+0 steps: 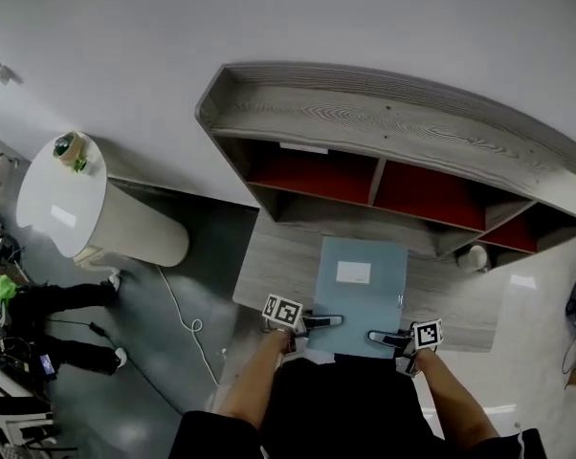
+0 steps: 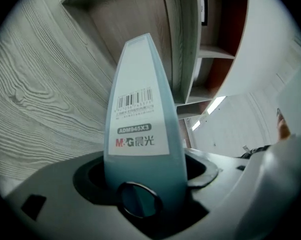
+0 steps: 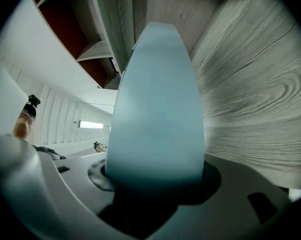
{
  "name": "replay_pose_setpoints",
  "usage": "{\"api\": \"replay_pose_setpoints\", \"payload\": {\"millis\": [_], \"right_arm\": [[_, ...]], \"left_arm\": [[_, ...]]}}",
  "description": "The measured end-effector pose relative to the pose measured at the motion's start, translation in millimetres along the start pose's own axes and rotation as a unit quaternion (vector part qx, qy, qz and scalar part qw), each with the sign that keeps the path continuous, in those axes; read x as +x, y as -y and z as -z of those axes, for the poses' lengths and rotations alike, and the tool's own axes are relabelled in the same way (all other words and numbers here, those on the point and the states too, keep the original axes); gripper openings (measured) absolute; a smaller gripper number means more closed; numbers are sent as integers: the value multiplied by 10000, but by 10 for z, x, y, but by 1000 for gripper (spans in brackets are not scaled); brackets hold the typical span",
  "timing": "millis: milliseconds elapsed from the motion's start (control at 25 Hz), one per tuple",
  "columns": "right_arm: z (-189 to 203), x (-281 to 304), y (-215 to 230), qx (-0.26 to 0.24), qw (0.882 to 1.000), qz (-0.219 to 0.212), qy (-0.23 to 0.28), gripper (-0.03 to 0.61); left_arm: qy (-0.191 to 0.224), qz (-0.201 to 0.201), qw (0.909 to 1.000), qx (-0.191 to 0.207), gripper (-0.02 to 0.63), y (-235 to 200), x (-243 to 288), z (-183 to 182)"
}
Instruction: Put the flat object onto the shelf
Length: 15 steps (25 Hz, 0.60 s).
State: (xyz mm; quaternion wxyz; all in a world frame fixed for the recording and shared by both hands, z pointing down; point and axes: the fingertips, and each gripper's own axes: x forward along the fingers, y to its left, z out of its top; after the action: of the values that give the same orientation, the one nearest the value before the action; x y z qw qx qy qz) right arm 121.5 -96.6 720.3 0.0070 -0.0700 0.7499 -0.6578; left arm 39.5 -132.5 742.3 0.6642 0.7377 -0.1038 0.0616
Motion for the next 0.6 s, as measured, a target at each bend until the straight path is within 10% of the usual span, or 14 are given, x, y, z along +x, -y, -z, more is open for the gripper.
{"api": "replay_pose_setpoints", "payload": {"millis": [600], "right_arm": [[-482, 40, 530, 255, 9992, 216, 196, 270]], "left_arm": [[-191, -317, 9992, -122, 354, -517, 196, -528]]}}
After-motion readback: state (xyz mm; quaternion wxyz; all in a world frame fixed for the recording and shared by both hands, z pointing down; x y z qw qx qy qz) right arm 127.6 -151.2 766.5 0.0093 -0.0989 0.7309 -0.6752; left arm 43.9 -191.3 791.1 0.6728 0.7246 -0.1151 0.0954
